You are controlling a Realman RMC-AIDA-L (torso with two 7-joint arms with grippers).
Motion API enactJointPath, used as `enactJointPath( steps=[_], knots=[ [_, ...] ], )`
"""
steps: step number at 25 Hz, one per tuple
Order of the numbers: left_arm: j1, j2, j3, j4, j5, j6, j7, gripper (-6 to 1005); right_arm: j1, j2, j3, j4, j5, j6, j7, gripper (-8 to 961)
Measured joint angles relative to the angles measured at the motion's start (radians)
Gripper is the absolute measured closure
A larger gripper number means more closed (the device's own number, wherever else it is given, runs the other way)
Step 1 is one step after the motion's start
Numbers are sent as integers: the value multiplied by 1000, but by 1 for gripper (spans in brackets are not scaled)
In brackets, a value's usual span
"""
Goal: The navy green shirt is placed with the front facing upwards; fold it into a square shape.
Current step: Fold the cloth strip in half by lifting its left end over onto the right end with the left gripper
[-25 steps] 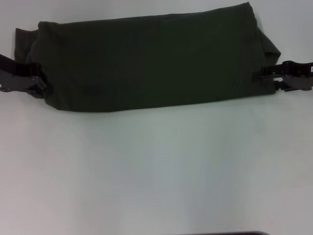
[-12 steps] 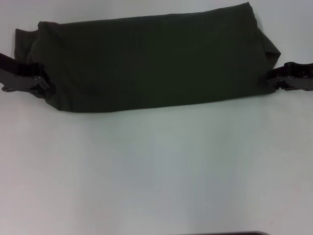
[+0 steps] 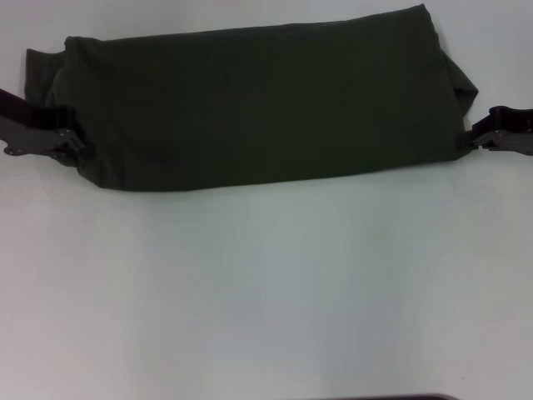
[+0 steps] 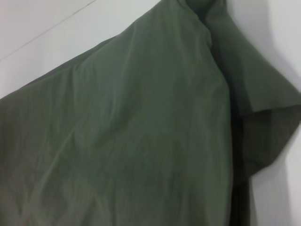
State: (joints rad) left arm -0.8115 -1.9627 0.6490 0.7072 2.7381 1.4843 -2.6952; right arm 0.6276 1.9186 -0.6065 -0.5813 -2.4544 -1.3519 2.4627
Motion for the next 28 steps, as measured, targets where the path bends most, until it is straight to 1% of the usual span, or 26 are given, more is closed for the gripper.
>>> enactJointPath(
  steps=[5, 9, 14, 17, 23, 28],
  knots=[
    [0, 4, 3, 0, 0, 4, 0, 933, -1, -4, -2, -4, 0, -18, 1, 948],
    [-4, 7, 6, 0, 4, 24, 6, 931, -2, -10, -2, -7, -11, -52, 2, 950],
    [-11, 11, 8, -2, 8, 97, 33, 928, 2, -15, -2, -20, -79, -136, 4, 949],
    [-12, 18, 31, -1, 9, 148, 40, 926, 2, -15, -2, -37, -129, -166, 13, 949],
    [8, 19, 101, 3, 11, 205, 37, 922, -5, -16, -2, -42, -180, -193, 16, 949],
    [36, 18, 114, 21, 11, 229, 34, 919, -11, -18, -2, -43, -211, -206, 16, 948]
  ],
)
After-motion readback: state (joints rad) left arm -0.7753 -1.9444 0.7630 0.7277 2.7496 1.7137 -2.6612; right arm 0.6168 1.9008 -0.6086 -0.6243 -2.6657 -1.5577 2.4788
